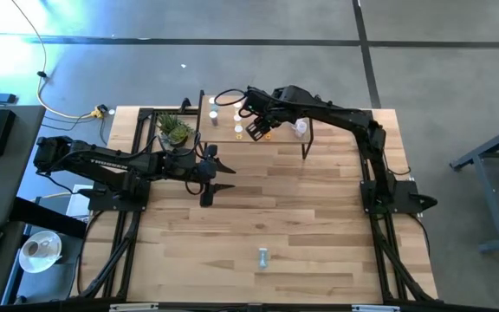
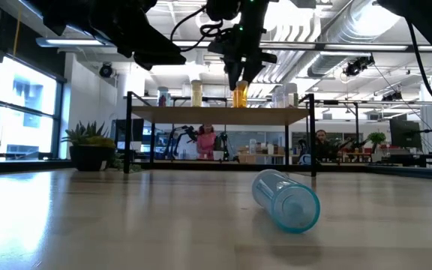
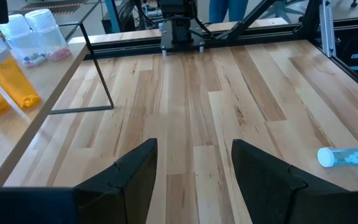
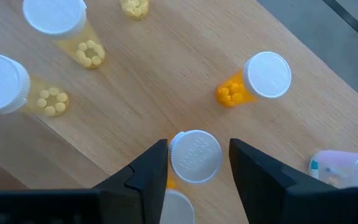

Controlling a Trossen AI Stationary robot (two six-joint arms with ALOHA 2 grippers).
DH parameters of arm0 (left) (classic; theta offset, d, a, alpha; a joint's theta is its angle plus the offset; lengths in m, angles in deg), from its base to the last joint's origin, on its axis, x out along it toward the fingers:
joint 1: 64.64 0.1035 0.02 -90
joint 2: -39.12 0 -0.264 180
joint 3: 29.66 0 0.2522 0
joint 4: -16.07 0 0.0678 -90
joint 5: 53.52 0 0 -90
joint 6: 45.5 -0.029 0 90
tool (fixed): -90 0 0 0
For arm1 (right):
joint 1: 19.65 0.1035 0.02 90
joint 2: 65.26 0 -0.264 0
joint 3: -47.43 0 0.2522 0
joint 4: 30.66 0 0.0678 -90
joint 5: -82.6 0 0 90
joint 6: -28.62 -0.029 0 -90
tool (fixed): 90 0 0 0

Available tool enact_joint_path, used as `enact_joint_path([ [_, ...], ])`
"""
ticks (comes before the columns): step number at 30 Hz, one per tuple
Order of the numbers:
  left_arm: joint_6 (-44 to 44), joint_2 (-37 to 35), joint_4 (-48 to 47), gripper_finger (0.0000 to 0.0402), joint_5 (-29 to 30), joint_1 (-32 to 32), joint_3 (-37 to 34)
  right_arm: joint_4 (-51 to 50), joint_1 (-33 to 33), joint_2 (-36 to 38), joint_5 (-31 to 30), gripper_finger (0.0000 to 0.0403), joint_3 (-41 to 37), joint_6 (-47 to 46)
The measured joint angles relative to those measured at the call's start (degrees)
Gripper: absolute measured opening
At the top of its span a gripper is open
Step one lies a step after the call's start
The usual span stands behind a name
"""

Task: Pick and place medicine bottles onto shelf by color
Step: Adjust the orange pill bottle on the shelf

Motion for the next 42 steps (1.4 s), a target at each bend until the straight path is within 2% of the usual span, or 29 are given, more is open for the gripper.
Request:
enact_joint_path([
  [11,-0.01,0.00,0.00,0.0198,0.01,0.00,0.00,0.02,0.02,0.04,-0.02,0.0106,0.00,0.43],
  [17,-0.01,0.00,0.00,0.0198,0.01,-0.01,0.00,0.02,-0.03,0.07,-2.33,0.0107,0.00,0.49],
  [42,-0.01,0.00,0.00,0.0198,0.01,0.01,0.00,0.48,-0.15,0.07,-1.68,0.0109,0.00,4.98],
])
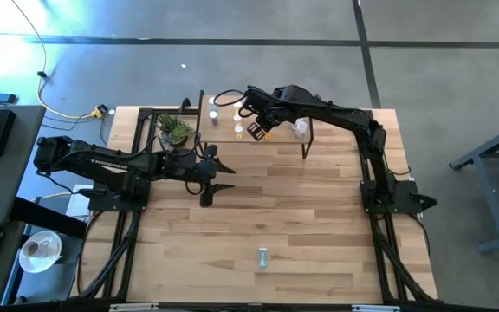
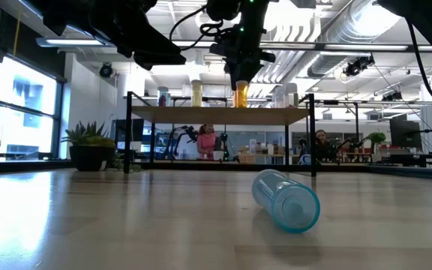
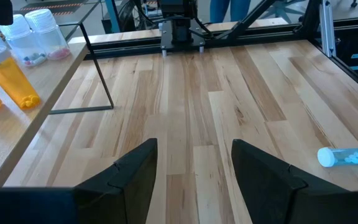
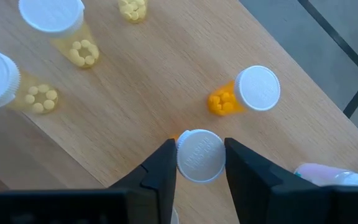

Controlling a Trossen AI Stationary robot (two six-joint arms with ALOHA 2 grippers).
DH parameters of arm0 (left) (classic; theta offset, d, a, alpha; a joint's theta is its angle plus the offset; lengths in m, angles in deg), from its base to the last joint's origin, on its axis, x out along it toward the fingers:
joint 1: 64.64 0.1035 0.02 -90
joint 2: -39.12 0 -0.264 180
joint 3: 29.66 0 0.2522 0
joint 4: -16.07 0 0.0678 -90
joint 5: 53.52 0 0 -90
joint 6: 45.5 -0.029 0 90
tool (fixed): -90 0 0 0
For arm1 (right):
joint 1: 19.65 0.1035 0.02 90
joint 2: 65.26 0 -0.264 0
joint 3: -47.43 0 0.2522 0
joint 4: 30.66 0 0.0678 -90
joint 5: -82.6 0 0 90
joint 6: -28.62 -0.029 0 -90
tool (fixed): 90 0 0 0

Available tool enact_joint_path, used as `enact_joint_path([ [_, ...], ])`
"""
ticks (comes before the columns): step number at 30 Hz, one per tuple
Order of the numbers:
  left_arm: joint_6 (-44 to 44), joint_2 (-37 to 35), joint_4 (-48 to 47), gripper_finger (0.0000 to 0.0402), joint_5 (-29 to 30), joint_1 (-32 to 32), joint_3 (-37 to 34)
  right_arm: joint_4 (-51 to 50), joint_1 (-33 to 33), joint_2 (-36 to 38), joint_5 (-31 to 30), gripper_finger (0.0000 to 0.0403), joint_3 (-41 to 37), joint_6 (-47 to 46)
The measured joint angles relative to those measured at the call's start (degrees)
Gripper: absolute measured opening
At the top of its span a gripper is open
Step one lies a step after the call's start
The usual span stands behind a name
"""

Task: Pick and place medicine bottles onto shelf by color
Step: Adjust the orange pill bottle on the shelf

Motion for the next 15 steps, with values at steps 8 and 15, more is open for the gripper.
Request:
enact_joint_path([
  [8,0.00,0.00,0.00,0.0198,0.00,0.00,0.00,0.00,0.00,0.00,-0.02,0.0137,0.00,0.00],
  [15,0.00,0.00,0.00,0.0198,-0.01,-0.01,0.00,0.02,0.02,0.00,-0.02,0.0142,0.00,0.00],
])
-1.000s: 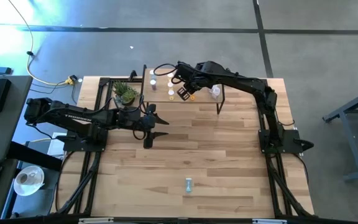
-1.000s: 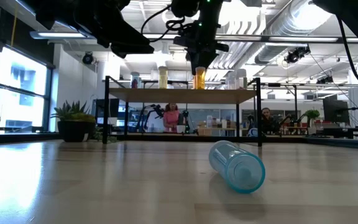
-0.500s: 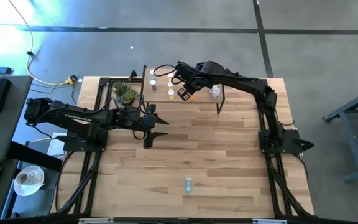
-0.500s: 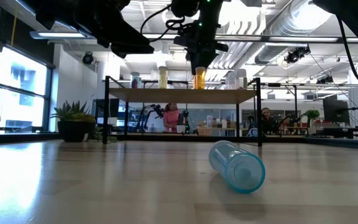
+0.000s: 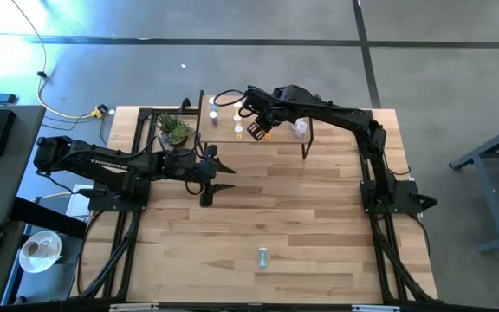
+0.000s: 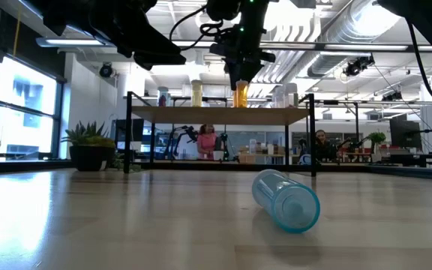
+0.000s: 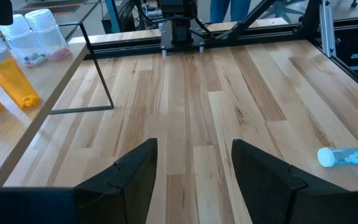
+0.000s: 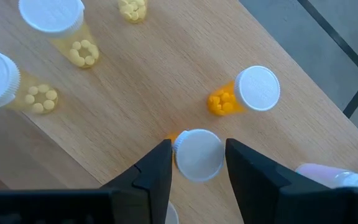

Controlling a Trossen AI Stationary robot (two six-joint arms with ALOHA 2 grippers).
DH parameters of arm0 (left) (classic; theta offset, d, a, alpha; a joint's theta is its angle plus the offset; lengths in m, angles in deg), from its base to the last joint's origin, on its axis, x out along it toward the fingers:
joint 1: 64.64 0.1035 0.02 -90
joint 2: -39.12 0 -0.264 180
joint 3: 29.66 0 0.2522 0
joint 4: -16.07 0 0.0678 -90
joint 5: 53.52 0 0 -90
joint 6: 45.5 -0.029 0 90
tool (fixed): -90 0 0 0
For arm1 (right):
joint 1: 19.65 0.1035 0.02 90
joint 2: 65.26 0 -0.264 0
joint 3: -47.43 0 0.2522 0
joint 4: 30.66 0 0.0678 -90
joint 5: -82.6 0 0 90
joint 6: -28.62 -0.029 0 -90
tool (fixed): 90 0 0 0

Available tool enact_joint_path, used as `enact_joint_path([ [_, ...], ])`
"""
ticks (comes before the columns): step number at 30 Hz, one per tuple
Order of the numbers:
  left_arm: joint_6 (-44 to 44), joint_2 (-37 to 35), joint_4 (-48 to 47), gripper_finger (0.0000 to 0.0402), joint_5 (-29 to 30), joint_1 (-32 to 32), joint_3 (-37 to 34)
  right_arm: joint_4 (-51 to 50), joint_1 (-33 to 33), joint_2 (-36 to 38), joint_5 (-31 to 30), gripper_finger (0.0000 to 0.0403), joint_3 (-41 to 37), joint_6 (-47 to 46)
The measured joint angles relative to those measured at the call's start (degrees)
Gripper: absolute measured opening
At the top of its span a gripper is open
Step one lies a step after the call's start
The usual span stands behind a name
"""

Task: Pick and place medicine bottles onto shelf by color
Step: Adjust the orange pill bottle on the shelf, then put the blue pill bottle on the shelf aligned with the blue pill bottles

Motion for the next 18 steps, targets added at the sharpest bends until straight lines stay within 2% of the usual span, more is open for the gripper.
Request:
enact_joint_path([
  [18,0.00,0.00,0.00,0.0198,0.01,0.01,0.00,-0.01,0.28,0.52,0.00,0.0142,2.37,1.33],
])
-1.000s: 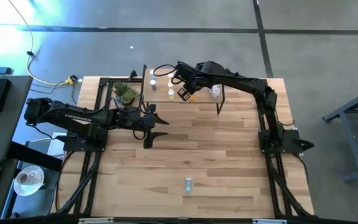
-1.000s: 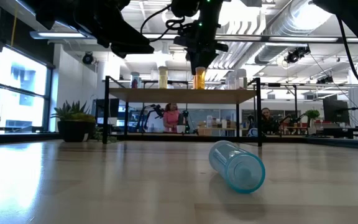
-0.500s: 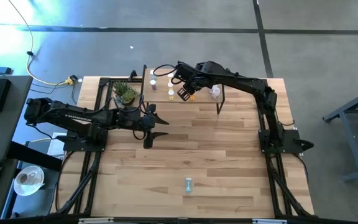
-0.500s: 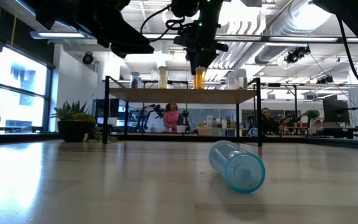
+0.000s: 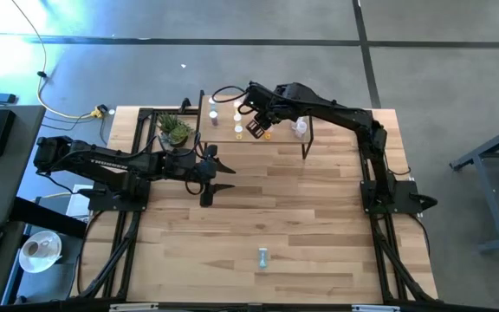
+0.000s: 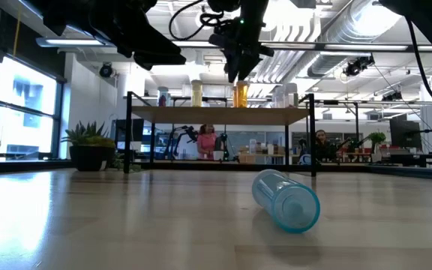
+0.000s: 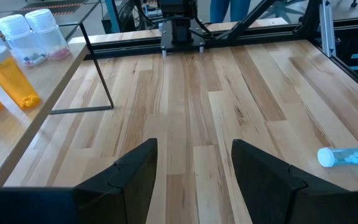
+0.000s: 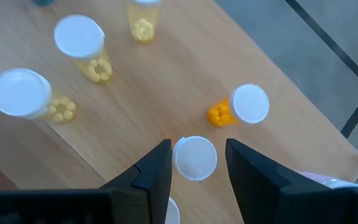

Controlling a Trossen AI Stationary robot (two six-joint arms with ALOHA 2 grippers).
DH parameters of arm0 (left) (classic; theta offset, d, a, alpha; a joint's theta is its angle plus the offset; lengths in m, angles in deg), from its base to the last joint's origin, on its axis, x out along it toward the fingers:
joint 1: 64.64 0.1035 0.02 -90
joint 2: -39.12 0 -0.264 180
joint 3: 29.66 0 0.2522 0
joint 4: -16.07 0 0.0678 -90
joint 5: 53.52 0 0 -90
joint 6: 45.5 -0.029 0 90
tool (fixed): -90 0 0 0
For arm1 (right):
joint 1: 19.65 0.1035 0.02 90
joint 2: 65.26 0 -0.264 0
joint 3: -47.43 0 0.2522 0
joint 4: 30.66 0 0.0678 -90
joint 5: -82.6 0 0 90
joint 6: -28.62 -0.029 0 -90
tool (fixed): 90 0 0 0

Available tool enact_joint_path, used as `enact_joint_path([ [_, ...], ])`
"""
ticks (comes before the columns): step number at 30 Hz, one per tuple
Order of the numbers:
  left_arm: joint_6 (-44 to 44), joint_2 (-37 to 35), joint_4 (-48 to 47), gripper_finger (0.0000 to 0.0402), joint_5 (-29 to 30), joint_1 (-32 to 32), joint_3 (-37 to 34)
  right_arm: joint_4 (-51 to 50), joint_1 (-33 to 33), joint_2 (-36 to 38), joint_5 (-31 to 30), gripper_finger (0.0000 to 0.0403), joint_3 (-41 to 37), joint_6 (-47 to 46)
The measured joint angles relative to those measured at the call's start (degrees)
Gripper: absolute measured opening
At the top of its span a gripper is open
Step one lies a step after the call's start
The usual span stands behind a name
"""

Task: Pick and place medicine bottles onto shelf by color
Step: Put the blue pill bottle on the shelf aligned with the blue pill bottles

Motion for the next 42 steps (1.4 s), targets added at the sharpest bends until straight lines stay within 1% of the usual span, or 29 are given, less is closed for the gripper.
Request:
enact_joint_path([
  [5,0.00,0.00,0.00,0.0198,0.00,0.00,0.00,-0.43,0.20,0.00,0.19,0.0142,2.08,0.17],
  [8,0.00,0.00,0.00,0.0198,-0.01,0.00,0.00,-1.83,0.74,0.00,1.44,0.0142,3.89,0.21],
  [16,0.00,0.00,0.00,0.0198,0.00,-0.01,0.00,-8.81,4.56,0.00,2.07,0.0142,9.69,2.72],
  [19,0.00,0.00,0.00,0.0198,0.00,0.00,0.00,-12.19,6.52,0.39,2.14,0.0142,9.34,3.29],
  [23,0.52,0.00,0.08,0.0198,0.34,-0.01,0.00,-17.11,9.77,0.52,2.16,0.0142,8.80,0.95],
  [26,3.13,-0.07,-0.03,0.0198,2.76,-0.35,0.00,-16.54,12.84,0.61,2.38,0.0142,8.16,-0.37],
  [28,4.11,-1.17,-2.16,0.0198,3.77,-0.63,0.02,-16.95,14.95,0.59,3.06,0.0142,8.06,-0.45],
  [31,4.35,-3.62,-8.48,0.0198,5.40,-0.99,1.58,-16.72,18.01,0.72,3.17,0.0142,7.10,-1.85],
  [34,6.44,-6.90,-14.37,0.0198,7.76,-1.70,2.50,-16.78,20.68,0.61,2.81,0.0142,5.70,-4.00],
  [42,12.10,-14.28,-25.20,0.0198,14.32,-5.43,2.56,-15.42,26.27,0.57,2.76,0.0142,-4.01,-13.10],
])
